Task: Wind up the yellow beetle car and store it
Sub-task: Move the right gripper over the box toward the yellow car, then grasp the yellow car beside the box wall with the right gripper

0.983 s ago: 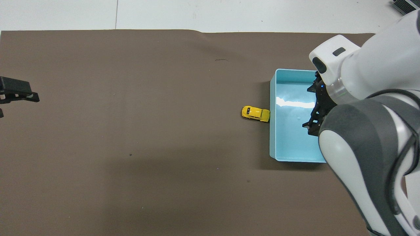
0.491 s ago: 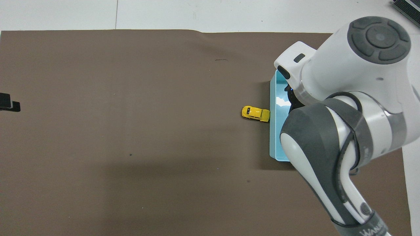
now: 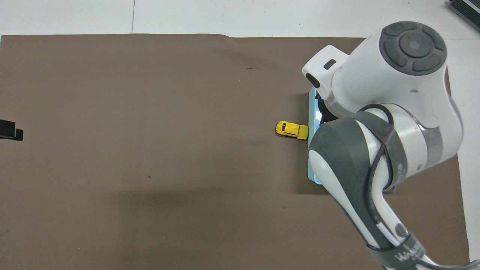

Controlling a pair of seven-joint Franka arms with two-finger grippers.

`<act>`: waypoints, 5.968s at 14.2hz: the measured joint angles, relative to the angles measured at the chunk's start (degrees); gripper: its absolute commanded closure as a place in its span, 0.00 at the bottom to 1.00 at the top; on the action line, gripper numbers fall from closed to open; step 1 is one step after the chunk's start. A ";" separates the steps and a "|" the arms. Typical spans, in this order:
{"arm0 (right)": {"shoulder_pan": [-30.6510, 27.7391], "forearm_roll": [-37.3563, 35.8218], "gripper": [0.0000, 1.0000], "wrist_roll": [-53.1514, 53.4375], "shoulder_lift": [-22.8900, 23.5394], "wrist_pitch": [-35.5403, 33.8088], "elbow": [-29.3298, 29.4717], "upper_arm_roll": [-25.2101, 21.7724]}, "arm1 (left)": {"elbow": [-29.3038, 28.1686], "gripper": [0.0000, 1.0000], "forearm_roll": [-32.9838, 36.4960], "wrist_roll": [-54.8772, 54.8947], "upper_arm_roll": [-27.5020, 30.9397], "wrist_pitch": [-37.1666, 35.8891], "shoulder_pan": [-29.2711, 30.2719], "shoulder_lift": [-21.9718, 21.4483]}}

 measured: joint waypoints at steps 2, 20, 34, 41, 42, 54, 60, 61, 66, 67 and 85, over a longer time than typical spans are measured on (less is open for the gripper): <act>0.11 0.00 0.00 -0.03 0.72 1.25 -0.01 0.00 | 0.18 0.00 0.00 1.47 -0.48 -2.03 -0.03 -0.41; 0.27 0.01 0.00 -1.72 3.51 12.97 -8.35 0.00 | -1.96 0.00 0.07 2.52 -1.03 0.05 -1.52 0.49; 0.93 0.03 0.00 -1.72 7.74 26.16 -15.93 0.09 | -2.76 0.00 0.07 1.98 -0.76 1.73 -1.40 0.44; 0.66 0.03 0.00 -1.72 8.72 32.85 -20.96 -0.01 | -2.75 0.00 0.07 1.93 -1.88 1.75 -1.36 0.42; 0.56 0.03 0.00 -1.72 8.86 33.32 -21.39 -0.01 | -2.66 0.00 0.07 1.75 -2.42 1.76 -1.32 0.37; -1.15 0.03 0.13 -1.77 10.46 36.43 -22.80 0.17 | -2.27 0.00 0.07 -1.47 -3.01 1.78 -1.12 -0.22; -1.12 0.04 0.85 -1.46 10.84 36.85 -22.91 0.22 | -2.27 0.00 0.07 -1.14 -3.01 1.76 -1.07 -0.22; -1.09 0.04 0.95 -1.27 10.82 36.85 -22.88 0.22 | -2.27 0.00 0.07 -1.14 -3.00 1.76 -1.05 -0.22; -0.11 0.04 1.00 -1.22 10.82 36.15 -22.22 0.26 | -2.27 0.00 0.07 -1.14 -3.00 1.76 -0.65 -0.22; 0.04 0.04 1.00 -1.21 10.81 35.38 -21.66 0.26 | -2.27 0.00 0.07 -1.13 -3.00 1.76 -0.64 -0.22; 0.71 0.04 1.00 1.03 5.97 17.70 -10.53 0.27 | -2.27 0.00 0.07 -1.13 -3.01 1.76 -0.64 -0.22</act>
